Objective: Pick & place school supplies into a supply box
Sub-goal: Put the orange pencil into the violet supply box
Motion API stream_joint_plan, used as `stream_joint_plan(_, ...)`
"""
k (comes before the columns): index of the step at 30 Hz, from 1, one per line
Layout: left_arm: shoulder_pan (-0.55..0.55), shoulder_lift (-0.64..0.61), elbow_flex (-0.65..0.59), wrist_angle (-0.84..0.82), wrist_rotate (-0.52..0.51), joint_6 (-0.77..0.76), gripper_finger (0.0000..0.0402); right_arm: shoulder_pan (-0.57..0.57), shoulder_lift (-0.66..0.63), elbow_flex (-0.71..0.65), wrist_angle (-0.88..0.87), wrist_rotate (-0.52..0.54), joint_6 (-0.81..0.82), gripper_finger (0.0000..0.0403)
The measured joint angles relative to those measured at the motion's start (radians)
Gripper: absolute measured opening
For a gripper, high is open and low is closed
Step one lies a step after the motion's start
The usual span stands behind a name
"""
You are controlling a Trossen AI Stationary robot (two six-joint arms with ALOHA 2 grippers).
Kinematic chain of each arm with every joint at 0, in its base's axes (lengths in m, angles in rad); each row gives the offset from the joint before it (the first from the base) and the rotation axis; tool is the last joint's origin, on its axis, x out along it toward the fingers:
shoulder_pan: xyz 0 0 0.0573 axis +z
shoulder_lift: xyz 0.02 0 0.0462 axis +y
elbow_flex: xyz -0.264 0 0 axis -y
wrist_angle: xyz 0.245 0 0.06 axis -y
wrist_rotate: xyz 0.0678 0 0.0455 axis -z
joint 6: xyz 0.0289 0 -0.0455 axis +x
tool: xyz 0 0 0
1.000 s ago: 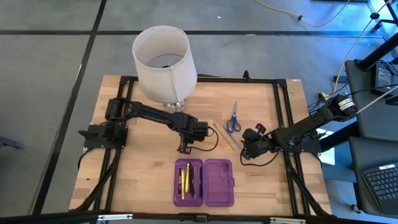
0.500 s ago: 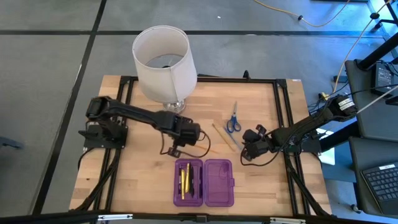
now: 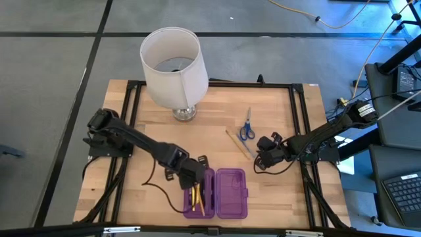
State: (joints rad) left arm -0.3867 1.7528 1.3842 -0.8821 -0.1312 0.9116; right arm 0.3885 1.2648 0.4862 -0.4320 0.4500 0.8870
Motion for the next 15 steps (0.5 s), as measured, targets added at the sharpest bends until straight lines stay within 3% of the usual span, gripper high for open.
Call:
stream_joint_plan(3,-0.011,0.035,0.000,0.069,-0.025,0.024,0.0010,0.000,0.000,0.000,0.017,0.001,-0.001,0.0104)
stream_joint_plan(15,-0.011,0.176,0.000,0.126,0.049,0.130,0.0010,0.000,0.000,0.000,0.049,0.001,0.001,0.0104)
